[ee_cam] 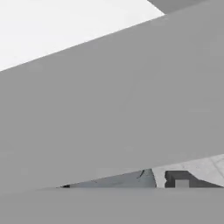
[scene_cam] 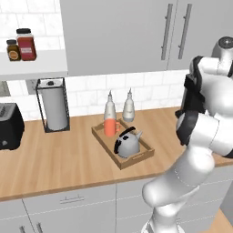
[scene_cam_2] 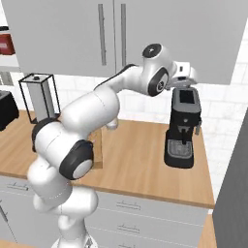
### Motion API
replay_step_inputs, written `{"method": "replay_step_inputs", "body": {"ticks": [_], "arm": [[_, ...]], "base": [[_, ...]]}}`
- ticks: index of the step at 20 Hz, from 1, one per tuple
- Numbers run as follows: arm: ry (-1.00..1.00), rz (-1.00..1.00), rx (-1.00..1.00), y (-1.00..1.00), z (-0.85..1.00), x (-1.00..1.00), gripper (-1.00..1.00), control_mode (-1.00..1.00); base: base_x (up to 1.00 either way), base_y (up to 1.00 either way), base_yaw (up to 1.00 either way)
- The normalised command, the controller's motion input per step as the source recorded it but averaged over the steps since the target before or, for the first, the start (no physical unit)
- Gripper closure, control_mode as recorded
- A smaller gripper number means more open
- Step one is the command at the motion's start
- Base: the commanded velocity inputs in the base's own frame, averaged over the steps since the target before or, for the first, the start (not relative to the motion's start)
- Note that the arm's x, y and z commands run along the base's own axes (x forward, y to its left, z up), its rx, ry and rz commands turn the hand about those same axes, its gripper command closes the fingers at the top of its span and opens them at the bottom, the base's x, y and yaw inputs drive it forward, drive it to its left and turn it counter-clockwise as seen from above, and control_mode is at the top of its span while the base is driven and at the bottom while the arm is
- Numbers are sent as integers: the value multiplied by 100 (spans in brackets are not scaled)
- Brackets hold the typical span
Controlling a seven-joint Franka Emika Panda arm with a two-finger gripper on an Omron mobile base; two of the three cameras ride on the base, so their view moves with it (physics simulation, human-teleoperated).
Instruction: Pick the kettle from the counter and place it on the tray. Then pick the mug from the cabinet and place it on the tray. Then close the cabinet doors.
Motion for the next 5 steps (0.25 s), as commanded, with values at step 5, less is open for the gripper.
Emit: {"method": "replay_step_inputs", "body": {"ticks": [5], "arm": [[1,-18,1,20,-3,-6,-100,-100]], "base": [[0,0,0]]}}
